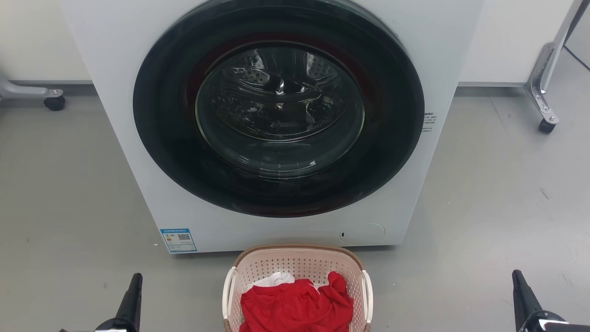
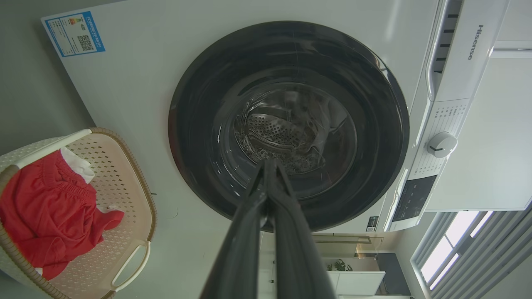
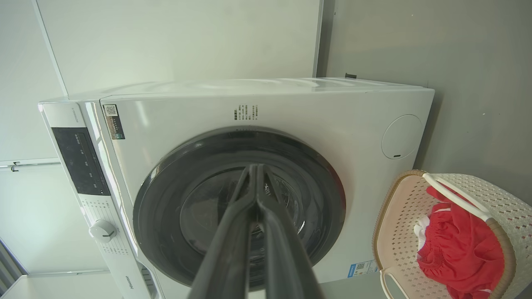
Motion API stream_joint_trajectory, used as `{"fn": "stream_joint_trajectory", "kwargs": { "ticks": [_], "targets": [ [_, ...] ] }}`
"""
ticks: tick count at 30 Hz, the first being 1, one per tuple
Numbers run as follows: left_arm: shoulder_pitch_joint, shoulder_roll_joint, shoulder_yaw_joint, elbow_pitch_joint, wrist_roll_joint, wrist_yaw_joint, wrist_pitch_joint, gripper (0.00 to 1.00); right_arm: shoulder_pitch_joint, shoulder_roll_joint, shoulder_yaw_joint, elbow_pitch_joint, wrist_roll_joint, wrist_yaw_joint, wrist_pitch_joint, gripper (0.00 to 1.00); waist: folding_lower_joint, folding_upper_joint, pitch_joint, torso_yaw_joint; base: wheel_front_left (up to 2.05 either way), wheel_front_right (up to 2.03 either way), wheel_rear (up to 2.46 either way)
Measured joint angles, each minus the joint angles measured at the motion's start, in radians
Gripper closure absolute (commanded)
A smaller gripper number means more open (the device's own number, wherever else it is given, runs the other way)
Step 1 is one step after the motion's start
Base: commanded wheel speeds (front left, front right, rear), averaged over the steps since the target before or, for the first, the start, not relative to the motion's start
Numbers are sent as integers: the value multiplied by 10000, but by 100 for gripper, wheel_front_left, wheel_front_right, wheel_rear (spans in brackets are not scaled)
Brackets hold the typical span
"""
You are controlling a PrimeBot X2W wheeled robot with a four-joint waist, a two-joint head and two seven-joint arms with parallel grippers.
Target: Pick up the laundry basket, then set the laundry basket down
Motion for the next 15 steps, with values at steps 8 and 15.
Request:
{"fn": "stream_joint_trajectory", "kwargs": {
  "ticks": [8,15],
  "targets": [
    [0,0,0,0,0,0,0,100,0,0,0,0,0,0,0,100,0,0,0,0,0,0,0],
    [0,0,0,0,0,0,-2,100,0,0,0,0,0,0,0,100,0,0,0,0,0,0,0]
  ]
}}
